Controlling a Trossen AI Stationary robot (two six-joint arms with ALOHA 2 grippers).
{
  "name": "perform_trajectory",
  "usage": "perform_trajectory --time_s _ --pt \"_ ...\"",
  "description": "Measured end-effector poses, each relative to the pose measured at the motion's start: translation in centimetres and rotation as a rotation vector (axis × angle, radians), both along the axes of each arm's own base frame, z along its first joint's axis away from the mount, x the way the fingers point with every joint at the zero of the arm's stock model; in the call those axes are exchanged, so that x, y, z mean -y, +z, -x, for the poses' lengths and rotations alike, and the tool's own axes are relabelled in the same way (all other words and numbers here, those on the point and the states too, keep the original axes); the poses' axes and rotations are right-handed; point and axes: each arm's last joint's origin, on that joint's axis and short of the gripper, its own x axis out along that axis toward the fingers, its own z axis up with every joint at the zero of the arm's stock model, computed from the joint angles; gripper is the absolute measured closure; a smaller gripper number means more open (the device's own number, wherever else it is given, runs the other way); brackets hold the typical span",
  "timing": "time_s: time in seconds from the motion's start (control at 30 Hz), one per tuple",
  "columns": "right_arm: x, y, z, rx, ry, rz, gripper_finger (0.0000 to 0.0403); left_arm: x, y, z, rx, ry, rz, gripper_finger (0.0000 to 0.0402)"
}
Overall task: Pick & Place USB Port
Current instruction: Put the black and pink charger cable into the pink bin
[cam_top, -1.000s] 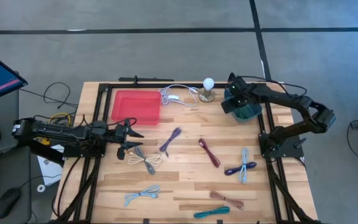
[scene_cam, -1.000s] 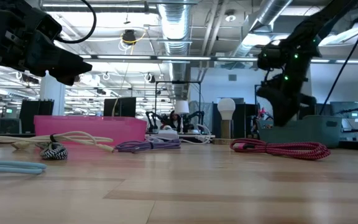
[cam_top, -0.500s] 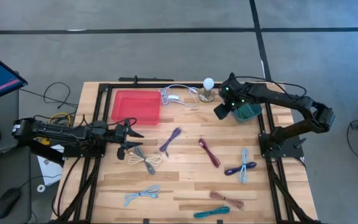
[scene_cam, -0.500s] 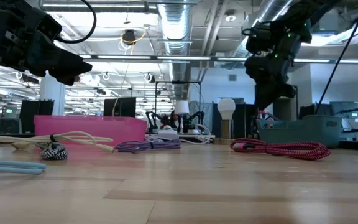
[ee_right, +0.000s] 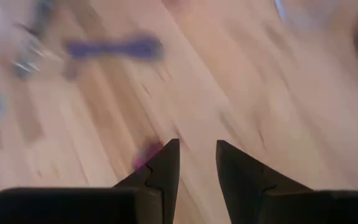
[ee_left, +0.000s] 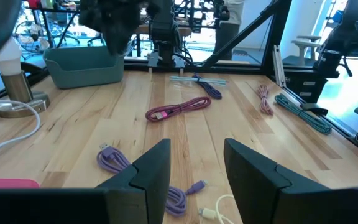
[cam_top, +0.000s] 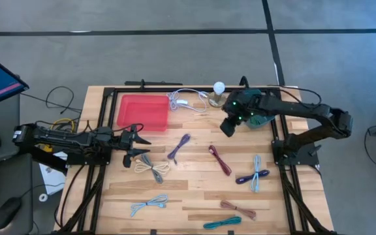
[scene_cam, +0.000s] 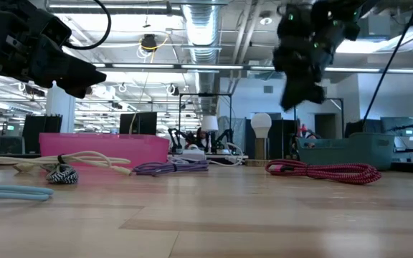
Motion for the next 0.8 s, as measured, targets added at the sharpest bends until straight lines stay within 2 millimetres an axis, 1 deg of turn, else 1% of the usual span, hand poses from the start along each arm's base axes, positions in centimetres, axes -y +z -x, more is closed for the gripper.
perform_trajectory --time_s 0.1,0.2,0.33,0.43,0.57,0.8 --pt "-1.1 1.8 -0.5 0.144 0.104 0.109 0.0307 0.0 0.0 0.0 0.000 0.000 0.000 0.0253" --pt "-2.4 3.5 -0.3 0.244 0.217 0.209 0.0317 0.0 0.0 0.0 0.001 0.000 0.000 0.0253" --pt "-4.2 4.4 0.6 0.321 0.299 0.260 0.0334 0.0 0.0 0.0 0.000 0.000 0.000 0.0253" --pt "-5.3 4.4 1.5 0.380 0.330 0.276 0.0342 0.0 0.0 0.0 0.000 0.000 0.000 0.0253" --pt "-6.5 3.3 3.0 0.441 0.353 0.277 0.0345 0.0 0.0 0.0 0.000 0.000 0.000 0.0253" --pt "-7.6 1.8 5.3 0.609 0.331 0.315 0.0345 0.0 0.0 0.0 0.001 0.000 0.000 0.0253"
